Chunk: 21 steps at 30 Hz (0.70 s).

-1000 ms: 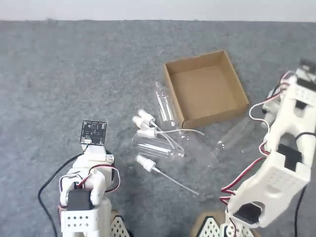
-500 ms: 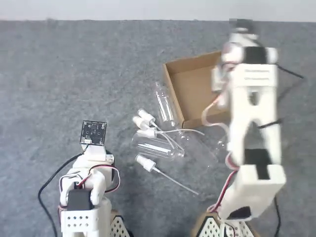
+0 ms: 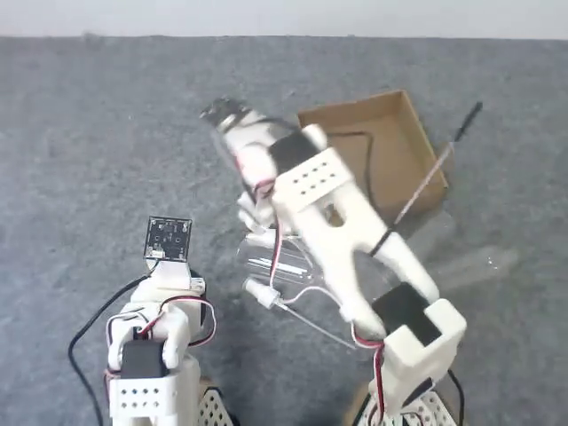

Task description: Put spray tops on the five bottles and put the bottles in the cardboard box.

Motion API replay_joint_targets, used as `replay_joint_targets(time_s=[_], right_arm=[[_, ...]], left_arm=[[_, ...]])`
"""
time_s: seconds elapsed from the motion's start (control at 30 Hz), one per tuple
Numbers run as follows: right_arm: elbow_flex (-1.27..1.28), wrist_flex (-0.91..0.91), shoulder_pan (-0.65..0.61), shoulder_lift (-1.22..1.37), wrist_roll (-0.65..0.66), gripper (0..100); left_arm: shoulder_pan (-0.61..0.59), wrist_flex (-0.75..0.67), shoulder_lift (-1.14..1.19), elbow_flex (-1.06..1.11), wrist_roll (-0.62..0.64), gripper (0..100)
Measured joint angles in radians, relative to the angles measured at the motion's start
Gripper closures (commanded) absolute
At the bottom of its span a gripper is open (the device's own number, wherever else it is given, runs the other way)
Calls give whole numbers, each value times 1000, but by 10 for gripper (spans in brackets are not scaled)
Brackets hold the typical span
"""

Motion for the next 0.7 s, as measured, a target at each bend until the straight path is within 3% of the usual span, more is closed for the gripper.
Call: replay_joint_targets(time_s=[0.1, 0.27, 0.7], right_arm=[[83, -109, -28, 0, 68, 968], [178, -215, -38, 0, 83, 847], [261, -296, -71, 0, 87, 842]], left_arm=[[0, 0, 0, 0, 0, 988], [0, 0, 0, 0, 0, 988], [0, 0, 0, 0, 0, 988]])
